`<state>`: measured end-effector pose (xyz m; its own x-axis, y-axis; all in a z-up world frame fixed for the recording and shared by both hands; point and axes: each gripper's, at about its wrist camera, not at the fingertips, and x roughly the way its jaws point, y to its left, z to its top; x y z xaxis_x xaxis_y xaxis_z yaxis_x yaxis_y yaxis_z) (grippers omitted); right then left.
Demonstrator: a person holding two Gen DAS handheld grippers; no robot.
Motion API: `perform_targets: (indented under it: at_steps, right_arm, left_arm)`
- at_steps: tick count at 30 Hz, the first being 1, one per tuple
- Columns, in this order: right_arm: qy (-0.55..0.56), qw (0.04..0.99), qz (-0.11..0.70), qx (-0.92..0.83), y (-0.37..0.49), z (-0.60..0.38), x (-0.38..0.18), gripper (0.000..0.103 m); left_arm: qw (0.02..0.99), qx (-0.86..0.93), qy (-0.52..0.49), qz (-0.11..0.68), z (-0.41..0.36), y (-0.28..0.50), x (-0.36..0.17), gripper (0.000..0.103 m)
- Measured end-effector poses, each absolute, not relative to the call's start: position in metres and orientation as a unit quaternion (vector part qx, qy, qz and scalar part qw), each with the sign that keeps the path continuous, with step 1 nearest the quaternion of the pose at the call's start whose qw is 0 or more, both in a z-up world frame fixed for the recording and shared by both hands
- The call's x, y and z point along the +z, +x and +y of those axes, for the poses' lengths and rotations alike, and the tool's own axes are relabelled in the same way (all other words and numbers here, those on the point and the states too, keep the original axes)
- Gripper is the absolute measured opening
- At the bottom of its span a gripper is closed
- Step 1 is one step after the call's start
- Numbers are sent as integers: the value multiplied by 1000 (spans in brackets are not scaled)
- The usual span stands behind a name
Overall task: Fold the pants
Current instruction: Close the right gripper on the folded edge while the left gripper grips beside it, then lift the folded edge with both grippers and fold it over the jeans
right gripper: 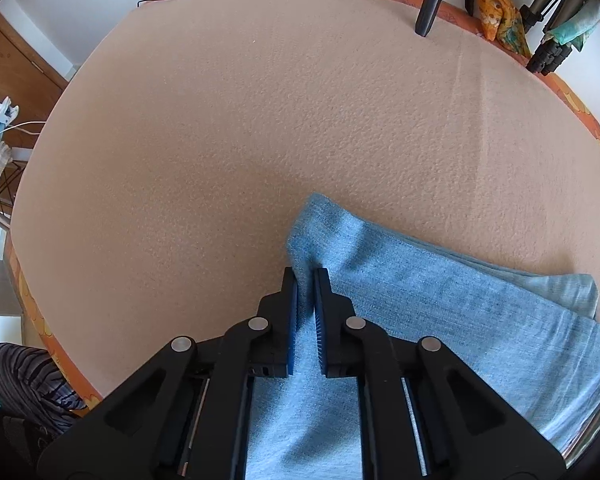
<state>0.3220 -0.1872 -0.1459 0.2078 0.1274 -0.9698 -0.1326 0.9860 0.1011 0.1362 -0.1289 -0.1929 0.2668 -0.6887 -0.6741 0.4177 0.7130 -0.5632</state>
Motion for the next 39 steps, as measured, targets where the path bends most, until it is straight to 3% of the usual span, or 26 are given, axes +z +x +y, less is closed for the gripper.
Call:
perform_targets:
  at_steps: [8, 11, 14, 18, 39]
  right_arm:
    - [43, 796, 596, 95, 314, -211, -134, 6]
    - [56, 802, 586, 97, 309, -214, -128, 6]
    - [70, 808, 576, 99, 302, -222, -119, 6]
    - [94, 818, 559, 102, 310, -235, -113, 6]
    - [265, 858, 430, 91, 248, -373, -59, 6]
  left_arm:
    - [770, -351, -171, 504, -123, 138, -203, 49]
    - [769, -351, -191, 498, -121, 139, -203, 44]
    - [779, -357, -181, 483, -123, 134, -197, 23]
    - [802, -375, -150, 440, -127, 125, -175, 15]
    - [782, -473, -145, 379, -221, 129, -119, 12]
